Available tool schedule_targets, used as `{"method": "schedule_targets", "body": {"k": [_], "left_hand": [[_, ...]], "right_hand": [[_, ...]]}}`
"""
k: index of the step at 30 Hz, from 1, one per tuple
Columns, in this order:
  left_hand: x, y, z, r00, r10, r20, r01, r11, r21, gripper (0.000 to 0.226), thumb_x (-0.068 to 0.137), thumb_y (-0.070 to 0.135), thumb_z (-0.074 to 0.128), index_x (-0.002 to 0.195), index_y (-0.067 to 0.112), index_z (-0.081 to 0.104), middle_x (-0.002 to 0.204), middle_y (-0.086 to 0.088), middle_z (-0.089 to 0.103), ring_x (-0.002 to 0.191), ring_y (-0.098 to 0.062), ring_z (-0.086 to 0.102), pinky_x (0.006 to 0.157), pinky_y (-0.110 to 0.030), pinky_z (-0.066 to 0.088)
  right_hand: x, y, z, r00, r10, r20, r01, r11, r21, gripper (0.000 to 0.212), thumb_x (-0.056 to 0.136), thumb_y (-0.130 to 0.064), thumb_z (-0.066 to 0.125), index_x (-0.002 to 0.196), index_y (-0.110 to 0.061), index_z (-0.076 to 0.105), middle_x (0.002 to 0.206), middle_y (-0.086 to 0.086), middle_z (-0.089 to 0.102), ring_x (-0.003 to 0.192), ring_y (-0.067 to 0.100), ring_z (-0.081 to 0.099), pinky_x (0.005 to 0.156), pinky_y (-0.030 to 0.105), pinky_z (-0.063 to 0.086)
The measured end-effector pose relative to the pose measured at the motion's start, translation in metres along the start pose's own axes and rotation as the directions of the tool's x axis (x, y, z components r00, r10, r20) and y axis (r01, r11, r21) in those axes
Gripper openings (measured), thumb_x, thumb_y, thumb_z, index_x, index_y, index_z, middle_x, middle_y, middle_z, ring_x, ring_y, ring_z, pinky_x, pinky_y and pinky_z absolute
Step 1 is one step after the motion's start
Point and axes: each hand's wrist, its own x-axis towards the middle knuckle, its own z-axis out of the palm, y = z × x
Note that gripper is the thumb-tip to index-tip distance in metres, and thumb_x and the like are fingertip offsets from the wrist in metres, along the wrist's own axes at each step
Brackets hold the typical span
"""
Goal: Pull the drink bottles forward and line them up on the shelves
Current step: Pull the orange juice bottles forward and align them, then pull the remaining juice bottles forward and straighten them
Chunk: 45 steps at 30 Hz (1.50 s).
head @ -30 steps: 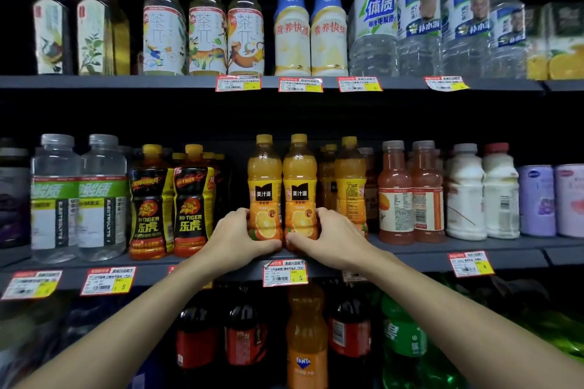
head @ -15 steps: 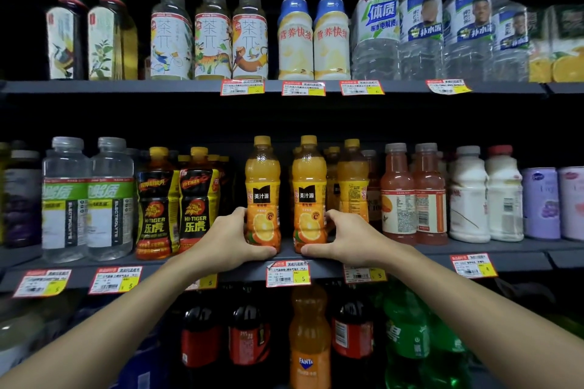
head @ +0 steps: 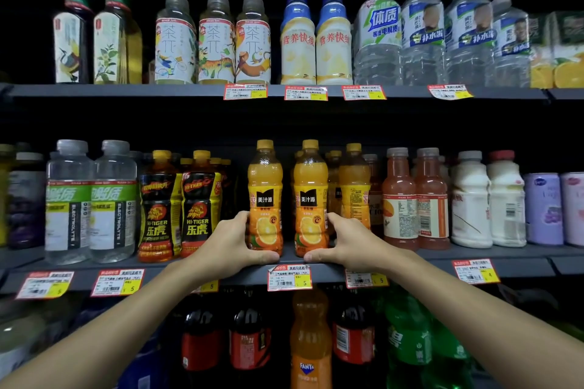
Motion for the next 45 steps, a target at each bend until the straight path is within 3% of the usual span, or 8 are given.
{"method": "schedule_targets", "body": {"k": [5,17,25,28,31,34,39,45], "left_hand": [[-0.003,0.001,0.001,0.999,0.036,-0.029,-0.036,0.999,-0.001,0.097,0.059,0.067,0.082,0.136,0.026,0.040,0.102,0.026,0.050,0.091,0.006,0.054,0.070,-0.009,0.045],[-0.003,-0.001,-0.001,0.999,0.033,0.003,-0.033,0.999,-0.014,0.109,0.048,0.083,0.071,0.136,0.027,0.041,0.102,0.027,0.052,0.093,0.007,0.057,0.067,-0.010,0.048],[-0.007,0.003,0.002,1.000,0.017,0.022,-0.018,0.997,0.070,0.112,0.058,0.077,0.071,0.146,0.022,0.032,0.133,0.005,0.059,0.101,-0.002,0.053,0.073,-0.010,0.043],[-0.011,0.013,0.002,0.993,-0.030,-0.116,0.036,0.998,0.052,0.106,0.068,0.068,0.075,0.148,0.016,0.029,0.128,0.002,0.057,0.105,-0.007,0.052,0.083,-0.020,0.049],[-0.021,0.033,0.010,0.872,0.098,-0.479,-0.065,0.994,0.086,0.064,0.081,0.046,0.076,0.129,0.015,0.048,0.100,0.011,0.053,0.090,-0.005,0.053,0.078,-0.019,0.050],[-0.027,0.072,0.028,0.789,0.287,-0.543,-0.268,0.956,0.117,0.031,0.086,0.029,0.074,0.105,0.024,0.050,0.087,0.015,0.047,0.084,0.000,0.051,0.066,-0.010,0.041],[-0.008,0.128,0.083,0.830,0.349,-0.436,-0.353,0.932,0.075,0.028,0.088,0.023,0.073,0.110,0.020,0.056,0.098,0.009,0.052,0.086,-0.001,0.050,0.074,-0.011,0.041],[0.015,0.161,0.141,0.908,0.119,-0.402,-0.093,0.992,0.084,0.067,0.089,0.028,0.068,0.143,0.004,0.036,0.133,-0.008,0.043,0.127,-0.022,0.039,0.108,-0.029,0.032]], "right_hand": [[0.001,-0.001,0.001,0.999,-0.032,-0.015,0.032,0.999,-0.017,0.098,0.065,-0.070,0.080,0.143,-0.024,0.042,0.135,-0.007,0.059,0.118,0.011,0.056,0.096,0.029,0.052],[0.003,0.001,0.007,0.998,-0.053,-0.021,0.053,0.998,-0.027,0.100,0.061,-0.082,0.070,0.139,-0.026,0.045,0.132,-0.008,0.060,0.112,0.008,0.056,0.090,0.027,0.051],[-0.004,-0.002,0.007,0.995,-0.060,-0.074,0.054,0.995,-0.083,0.102,0.059,-0.086,0.068,0.139,-0.026,0.049,0.131,-0.008,0.062,0.114,0.010,0.058,0.089,0.025,0.050],[-0.014,0.000,0.000,0.980,-0.067,-0.188,0.060,0.997,-0.044,0.090,0.070,-0.078,0.070,0.139,-0.025,0.051,0.122,-0.011,0.063,0.107,0.005,0.058,0.088,0.025,0.051],[-0.030,0.011,-0.011,0.903,-0.127,-0.410,0.114,0.992,-0.056,0.043,0.087,-0.053,0.071,0.119,-0.026,0.063,0.098,-0.014,0.066,0.092,0.002,0.062,0.078,0.027,0.052],[-0.046,0.027,-0.024,0.809,-0.140,-0.571,0.070,0.987,-0.143,0.011,0.091,-0.032,0.068,0.099,-0.028,0.063,0.088,-0.015,0.062,0.084,0.006,0.061,0.074,0.033,0.051],[-0.060,0.061,-0.039,0.718,-0.030,-0.695,-0.196,0.950,-0.243,0.026,0.088,-0.044,0.066,0.105,-0.026,0.055,0.106,-0.006,0.055,0.091,0.022,0.059,0.067,0.033,0.039],[-0.056,0.078,-0.037,0.595,0.123,-0.794,-0.347,0.931,-0.115,0.069,0.076,-0.056,0.076,0.122,-0.016,0.042,0.117,0.004,0.050,0.102,0.027,0.058,0.071,0.036,0.044]]}}
